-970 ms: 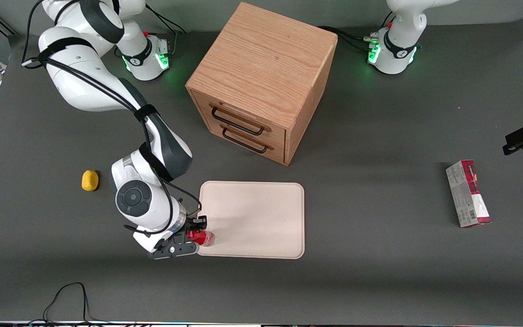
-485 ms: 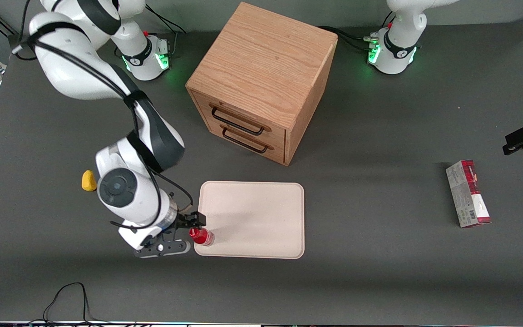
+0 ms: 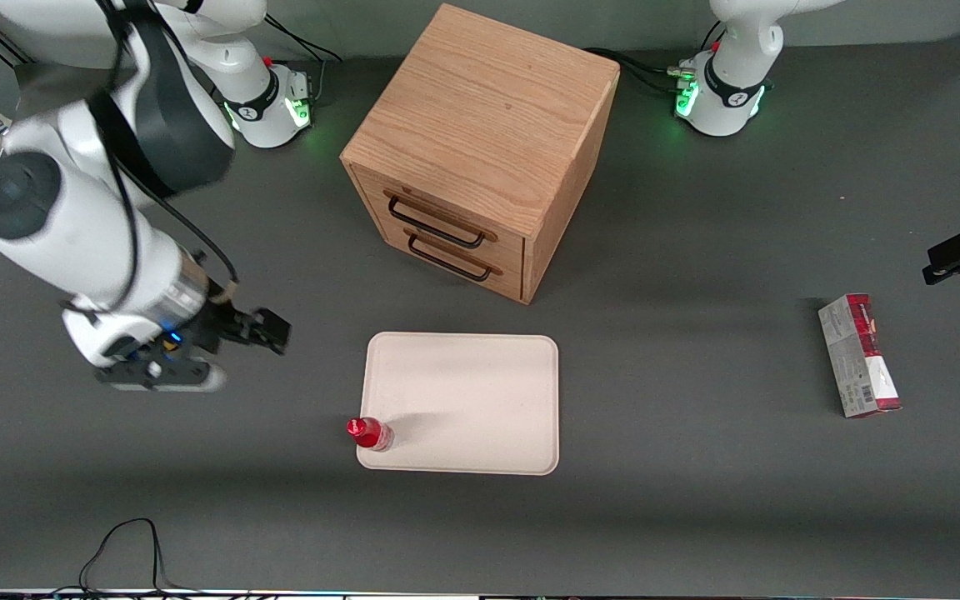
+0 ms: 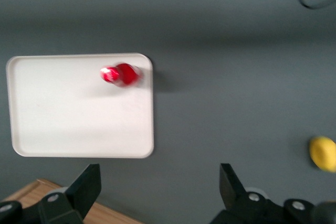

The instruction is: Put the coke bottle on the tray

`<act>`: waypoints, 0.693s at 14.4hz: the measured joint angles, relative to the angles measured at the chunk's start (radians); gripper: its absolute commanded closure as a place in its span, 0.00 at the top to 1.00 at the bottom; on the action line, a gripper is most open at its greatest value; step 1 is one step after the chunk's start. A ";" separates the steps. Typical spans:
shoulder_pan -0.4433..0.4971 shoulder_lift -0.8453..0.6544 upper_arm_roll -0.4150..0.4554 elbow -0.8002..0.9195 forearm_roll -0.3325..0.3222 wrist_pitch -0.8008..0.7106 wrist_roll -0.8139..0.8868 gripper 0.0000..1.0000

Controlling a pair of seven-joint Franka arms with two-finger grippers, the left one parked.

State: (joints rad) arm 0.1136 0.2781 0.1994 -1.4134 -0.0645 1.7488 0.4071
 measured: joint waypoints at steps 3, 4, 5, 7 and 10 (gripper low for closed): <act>-0.003 -0.188 -0.107 -0.202 0.052 0.001 -0.103 1.00; -0.005 -0.239 -0.136 -0.257 0.065 0.001 -0.128 1.00; -0.006 -0.288 -0.155 -0.308 0.069 0.001 -0.145 1.00; -0.006 -0.383 -0.182 -0.401 0.071 0.001 -0.169 1.00; -0.005 -0.478 -0.220 -0.471 0.071 -0.035 -0.222 1.00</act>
State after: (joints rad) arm 0.1081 -0.1997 -0.0206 -1.8848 0.0066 1.7139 0.1855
